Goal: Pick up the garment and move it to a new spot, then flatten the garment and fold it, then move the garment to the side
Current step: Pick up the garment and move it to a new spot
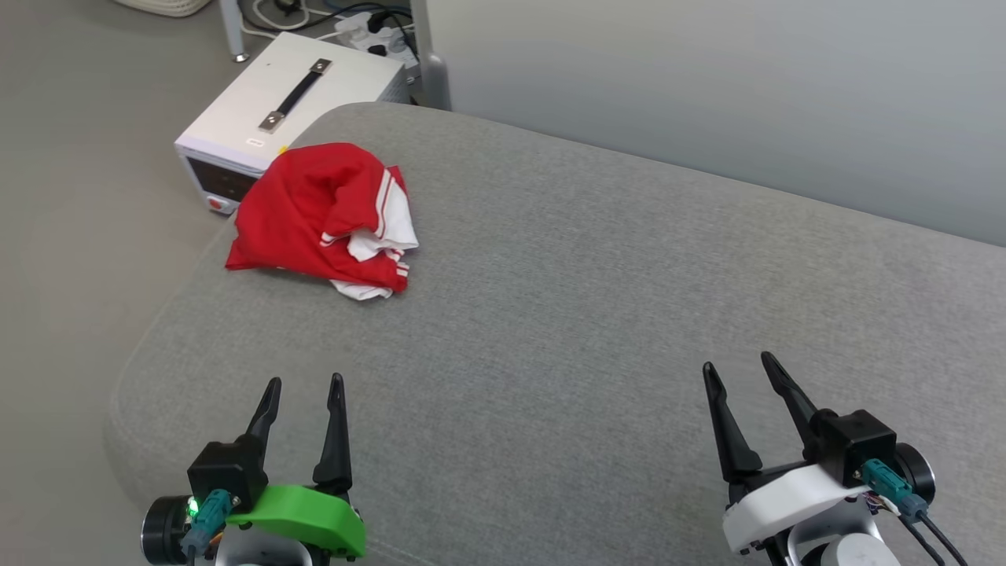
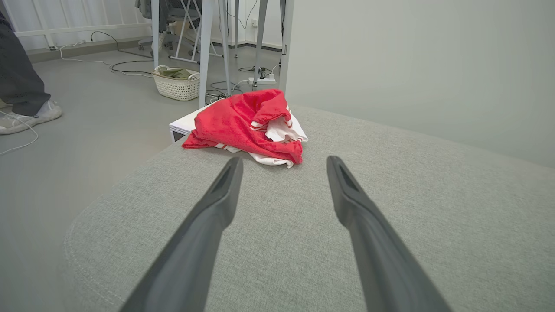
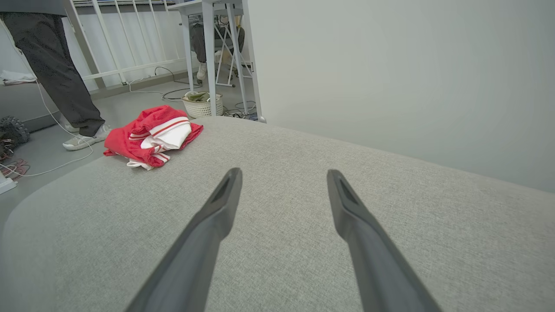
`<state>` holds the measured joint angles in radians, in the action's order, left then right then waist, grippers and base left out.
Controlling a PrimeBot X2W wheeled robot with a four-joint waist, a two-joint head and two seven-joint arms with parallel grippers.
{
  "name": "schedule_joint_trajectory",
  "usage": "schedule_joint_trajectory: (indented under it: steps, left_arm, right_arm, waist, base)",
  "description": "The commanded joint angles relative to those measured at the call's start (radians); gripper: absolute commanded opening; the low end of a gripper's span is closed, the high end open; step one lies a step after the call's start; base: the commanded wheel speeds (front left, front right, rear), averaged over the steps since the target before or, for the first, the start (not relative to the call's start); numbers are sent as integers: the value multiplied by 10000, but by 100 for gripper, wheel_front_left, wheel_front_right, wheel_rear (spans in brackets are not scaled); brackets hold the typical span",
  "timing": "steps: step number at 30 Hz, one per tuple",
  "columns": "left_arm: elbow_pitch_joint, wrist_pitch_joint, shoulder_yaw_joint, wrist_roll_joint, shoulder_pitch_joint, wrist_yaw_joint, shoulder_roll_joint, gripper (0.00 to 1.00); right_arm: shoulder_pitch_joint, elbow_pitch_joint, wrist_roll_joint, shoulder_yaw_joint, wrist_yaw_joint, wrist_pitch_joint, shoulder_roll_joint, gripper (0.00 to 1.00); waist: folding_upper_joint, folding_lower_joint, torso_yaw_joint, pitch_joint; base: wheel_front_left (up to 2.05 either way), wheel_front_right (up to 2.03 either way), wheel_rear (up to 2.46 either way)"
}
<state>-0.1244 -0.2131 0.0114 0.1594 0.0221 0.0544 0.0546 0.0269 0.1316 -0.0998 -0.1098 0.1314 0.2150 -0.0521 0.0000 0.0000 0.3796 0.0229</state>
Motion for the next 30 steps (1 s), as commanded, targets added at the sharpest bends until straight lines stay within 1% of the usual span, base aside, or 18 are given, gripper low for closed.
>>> schedule_joint_trajectory:
  steps: [1,5,9,17,22,25,28,30]
  left_arm:
    - [-58,-119,20,55,161,71,-37,100]
    - [-75,-201,-31,346,174,-15,-39,100]
    - [-86,-284,-17,411,182,-8,-40,100]
    - [-144,-450,-111,563,141,13,-43,100]
    - [-327,-486,-221,470,-135,176,-43,100]
    - [-659,-486,-288,379,-589,392,4,100]
    - [-1130,-486,-309,493,-1257,572,213,100]
    - [-1611,-486,-229,587,-1856,657,539,100]
  right_arm:
    - [109,61,-73,-66,-6,105,15,100]
    - [131,125,-110,-120,-7,186,16,100]
    - [171,203,-128,-162,-7,268,16,100]
    - [285,275,-54,-190,-7,431,18,100]
    - [325,244,225,-148,-7,467,19,100]
    - [404,129,537,-68,-7,467,19,100]
    - [549,-39,815,59,-7,467,17,100]
    - [659,-164,942,99,-7,467,-24,100]
  waist:
    - [0,0,344,27]
    - [0,0,586,66]
    - [0,0,755,106]
    - [0,0,832,364]
    - [0,0,692,724]
    - [0,0,527,1128]
    - [0,0,330,1606]
    - [0,0,168,1945]
  base:
    - [0,0,0]
    - [0,0,0]
    - [0,0,0]
    - [0,0,0]
    - [0,0,0]
    - [0,0,0]
    - [0,0,0]
    - [0,0,0]
